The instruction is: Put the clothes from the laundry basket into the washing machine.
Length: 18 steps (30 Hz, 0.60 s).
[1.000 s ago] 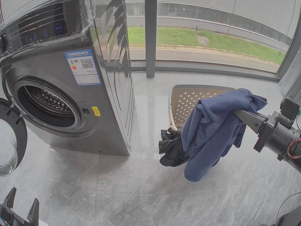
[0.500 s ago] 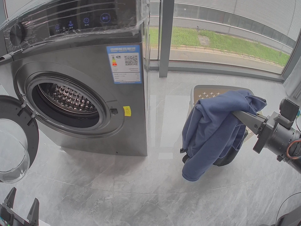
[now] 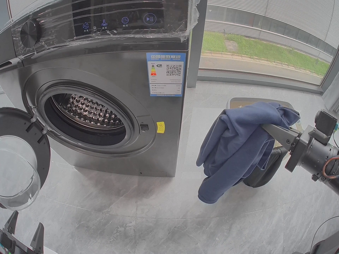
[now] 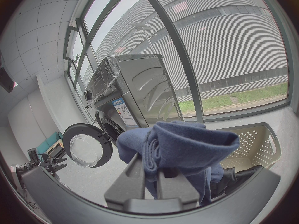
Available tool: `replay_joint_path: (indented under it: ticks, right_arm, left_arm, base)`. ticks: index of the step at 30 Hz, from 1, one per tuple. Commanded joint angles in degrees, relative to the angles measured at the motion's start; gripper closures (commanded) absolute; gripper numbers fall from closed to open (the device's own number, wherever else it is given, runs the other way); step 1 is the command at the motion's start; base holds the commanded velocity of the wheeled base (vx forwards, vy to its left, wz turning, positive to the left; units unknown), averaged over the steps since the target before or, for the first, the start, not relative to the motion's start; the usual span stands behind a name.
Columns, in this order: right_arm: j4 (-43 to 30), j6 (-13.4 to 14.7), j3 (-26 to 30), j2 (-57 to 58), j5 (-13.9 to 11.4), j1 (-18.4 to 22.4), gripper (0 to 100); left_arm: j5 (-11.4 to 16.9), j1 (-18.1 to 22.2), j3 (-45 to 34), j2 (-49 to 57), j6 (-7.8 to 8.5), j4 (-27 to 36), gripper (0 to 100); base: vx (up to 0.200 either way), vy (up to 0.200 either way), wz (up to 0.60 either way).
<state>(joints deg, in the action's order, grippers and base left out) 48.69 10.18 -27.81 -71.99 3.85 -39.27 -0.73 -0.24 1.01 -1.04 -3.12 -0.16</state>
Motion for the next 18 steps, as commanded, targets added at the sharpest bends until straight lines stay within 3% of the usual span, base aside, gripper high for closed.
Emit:
replay_joint_path:
  ticks: [1, 6, 15, 18]
  right_arm:
    - [0.0, 0.0, 0.1, -0.1, 0.0, -0.1, 100]
    - [-0.1, 0.0, 0.2, -0.1, 0.0, 0.0, 100]
    - [-0.1, 0.0, 0.2, -0.1, 0.0, -0.1, 100]
    - [-0.1, 0.0, 0.2, -0.1, 0.0, -0.1, 100]
  left_arm:
    - [0.0, 0.0, -0.9, 0.9, -0.04, 0.0, 0]
    - [0.0, 0.0, -0.9, 0.9, -0.04, 0.0, 0]
    - [0.0, 0.0, -0.9, 0.9, -0.04, 0.0, 0]
    - [-0.1, 0.0, -0.9, 0.9, -0.04, 0.0, 0]
  base:
    - [-0.200, 0.000, 0.00]
    - [-0.200, 0.000, 0.00]
    - [0.000, 0.000, 0.00]
    - [0.000, 0.200, 0.00]
